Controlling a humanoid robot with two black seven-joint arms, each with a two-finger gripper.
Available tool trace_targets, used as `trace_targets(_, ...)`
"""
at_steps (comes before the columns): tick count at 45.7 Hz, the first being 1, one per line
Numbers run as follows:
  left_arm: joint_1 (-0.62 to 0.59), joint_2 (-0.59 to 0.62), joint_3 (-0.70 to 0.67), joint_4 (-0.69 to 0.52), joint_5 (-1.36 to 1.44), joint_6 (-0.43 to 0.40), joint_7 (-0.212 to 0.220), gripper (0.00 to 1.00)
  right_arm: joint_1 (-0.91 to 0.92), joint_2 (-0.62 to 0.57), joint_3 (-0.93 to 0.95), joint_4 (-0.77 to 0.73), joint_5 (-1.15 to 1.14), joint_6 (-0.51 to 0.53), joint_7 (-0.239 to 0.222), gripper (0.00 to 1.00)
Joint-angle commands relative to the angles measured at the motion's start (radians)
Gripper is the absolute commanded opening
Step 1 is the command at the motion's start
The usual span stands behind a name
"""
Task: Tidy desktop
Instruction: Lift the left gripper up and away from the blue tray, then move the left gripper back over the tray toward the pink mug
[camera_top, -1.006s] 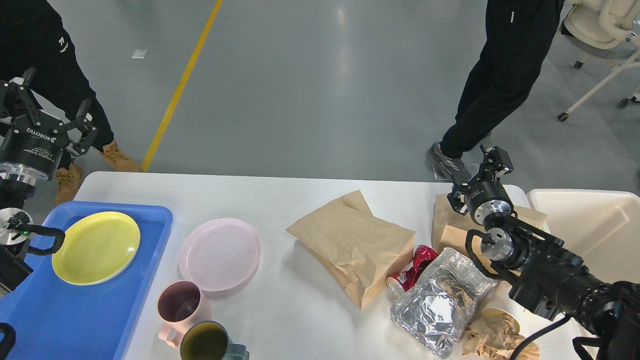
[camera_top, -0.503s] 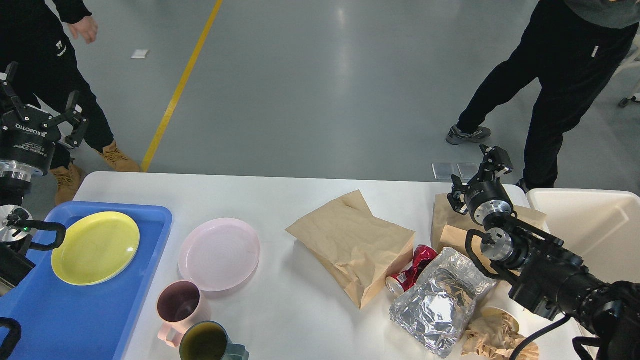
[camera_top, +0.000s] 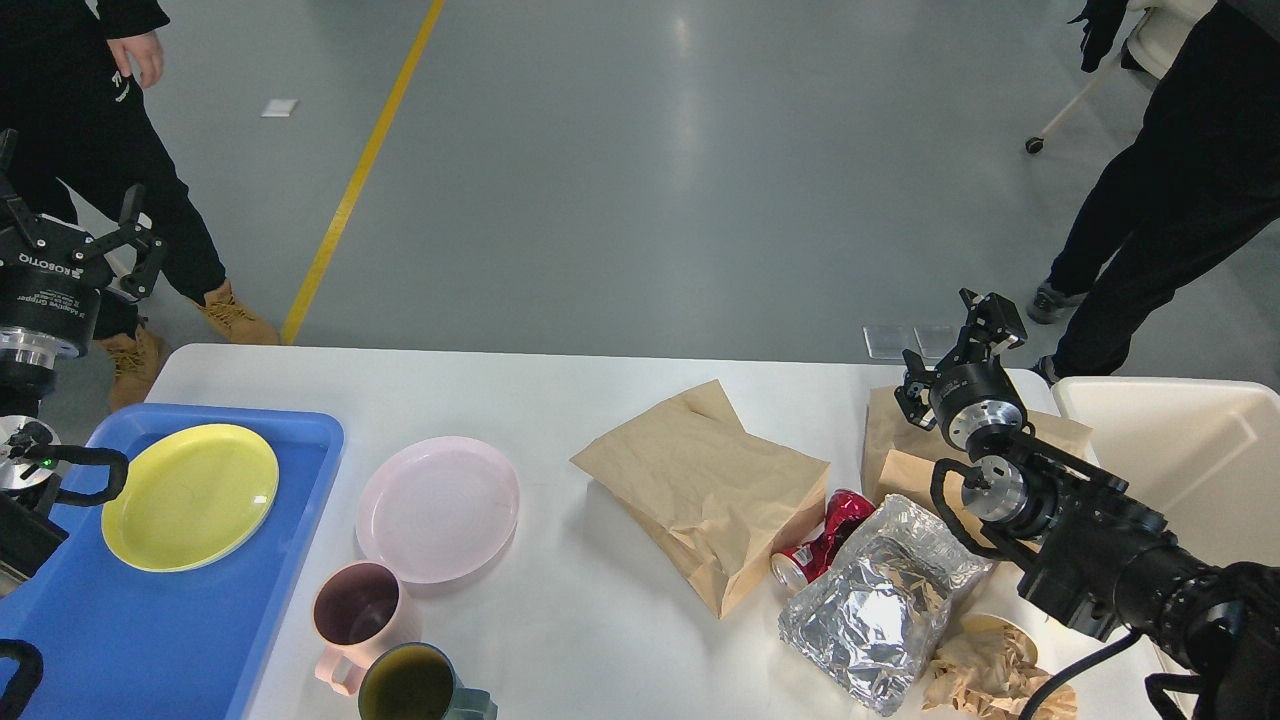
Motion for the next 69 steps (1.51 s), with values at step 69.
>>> trace_targets(69,-0.146,0.155,1.270,-0.026,0.041,0.071,0.136,0.98,0.000,0.000,0.000,0.000,-0.001,0.000,0.000,1.00)
